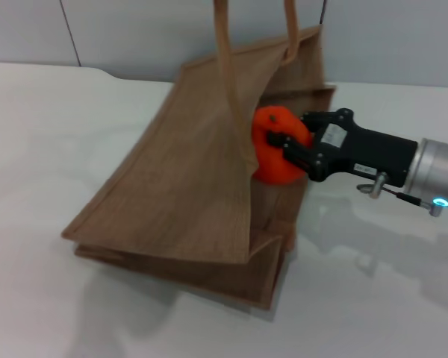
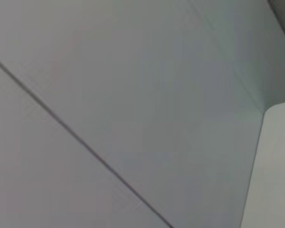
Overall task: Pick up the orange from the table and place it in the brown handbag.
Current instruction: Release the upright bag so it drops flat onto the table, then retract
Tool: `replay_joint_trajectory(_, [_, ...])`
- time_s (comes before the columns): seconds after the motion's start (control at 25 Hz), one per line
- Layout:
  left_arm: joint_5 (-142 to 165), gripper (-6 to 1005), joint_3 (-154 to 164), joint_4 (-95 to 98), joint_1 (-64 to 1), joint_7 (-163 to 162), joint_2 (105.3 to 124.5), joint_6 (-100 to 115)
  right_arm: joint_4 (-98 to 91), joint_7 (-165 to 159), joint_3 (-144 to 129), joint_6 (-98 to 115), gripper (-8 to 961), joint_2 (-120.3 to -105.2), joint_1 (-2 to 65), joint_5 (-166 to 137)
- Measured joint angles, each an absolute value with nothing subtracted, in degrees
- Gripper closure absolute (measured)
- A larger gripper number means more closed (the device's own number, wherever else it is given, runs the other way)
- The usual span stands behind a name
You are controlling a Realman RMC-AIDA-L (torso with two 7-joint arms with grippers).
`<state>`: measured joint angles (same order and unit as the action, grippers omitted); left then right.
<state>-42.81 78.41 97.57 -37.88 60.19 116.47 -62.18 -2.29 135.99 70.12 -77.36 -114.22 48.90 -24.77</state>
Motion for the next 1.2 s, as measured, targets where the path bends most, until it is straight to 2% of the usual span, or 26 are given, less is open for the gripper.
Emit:
replay_joint_trajectory(0.8, [-45.0,883,80.8,98.2,-39.4,60.0,116.54,-61.6,2.9,142.7,68.1,-62.7,822,-115.36,50.1,-24.2])
replay_joint_trajectory(1.2, [-46.0,884,81.3,98.9,-39.4,59.9,116.54,-61.6,4.5,143.3,68.4,-60.5,861,-115.75,50.2,-24.2])
